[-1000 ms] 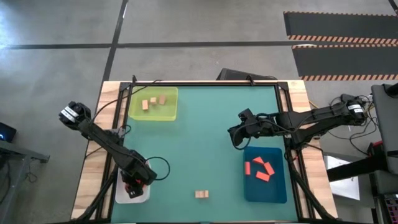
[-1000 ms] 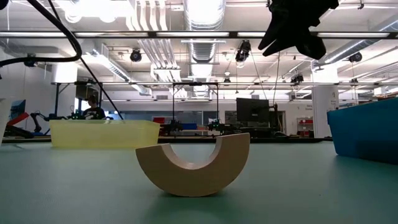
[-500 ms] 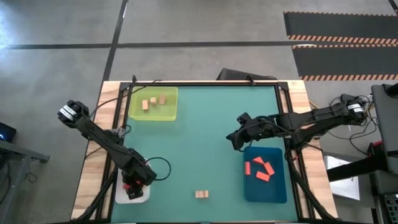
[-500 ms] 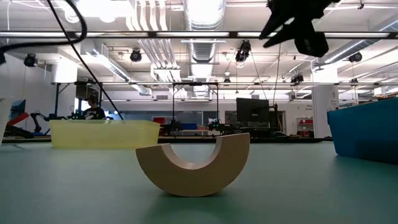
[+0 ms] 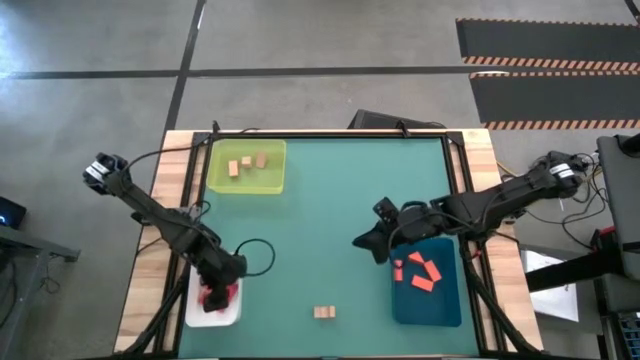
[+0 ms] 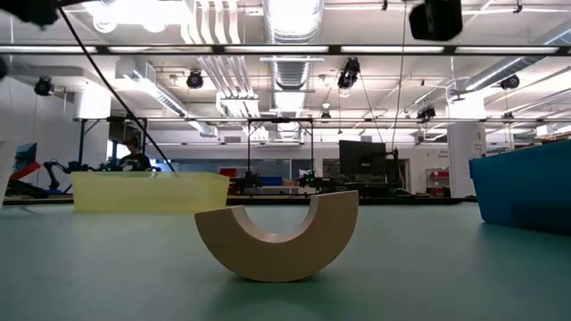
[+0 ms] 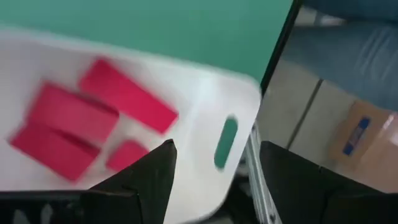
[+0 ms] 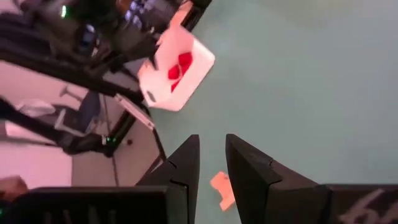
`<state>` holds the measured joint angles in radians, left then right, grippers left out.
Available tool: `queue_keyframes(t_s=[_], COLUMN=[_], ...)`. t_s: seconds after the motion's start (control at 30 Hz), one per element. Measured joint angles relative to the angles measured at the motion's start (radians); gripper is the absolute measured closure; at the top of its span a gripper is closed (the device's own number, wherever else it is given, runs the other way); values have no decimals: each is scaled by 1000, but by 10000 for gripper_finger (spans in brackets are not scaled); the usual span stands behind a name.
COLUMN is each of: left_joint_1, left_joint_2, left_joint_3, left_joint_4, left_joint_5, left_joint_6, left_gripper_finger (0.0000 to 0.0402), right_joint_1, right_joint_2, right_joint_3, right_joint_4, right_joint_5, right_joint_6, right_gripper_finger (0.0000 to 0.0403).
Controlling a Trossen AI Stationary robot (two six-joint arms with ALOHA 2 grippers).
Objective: Sort & place blocks by color
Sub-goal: Put the light brown into the yellow bin
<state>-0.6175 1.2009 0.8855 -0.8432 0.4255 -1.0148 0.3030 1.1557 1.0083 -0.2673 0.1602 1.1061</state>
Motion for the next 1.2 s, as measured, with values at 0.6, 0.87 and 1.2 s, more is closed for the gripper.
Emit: queue_keyframes(t_s=[0.6,0.87,1.2], left_joint_1=[112,114,113], left_joint_2=[-94,-98,-100], left_joint_3=[21,21,57], left_joint_4=[77,283,339], left_joint_5=[-450,-504,-496], left_joint_6=[210,209,150], left_gripper_finger=[185,185,185], right_joint_1=[116,187,295], right_joint_2=[428,577,751], right_joint_3=[650,760,766], right_joint_4=[-567,-628,-541], right_joint_5=[-4,8,49], right_joint_6=[-316,-480,-464], right_gripper_finger=[335,335,335])
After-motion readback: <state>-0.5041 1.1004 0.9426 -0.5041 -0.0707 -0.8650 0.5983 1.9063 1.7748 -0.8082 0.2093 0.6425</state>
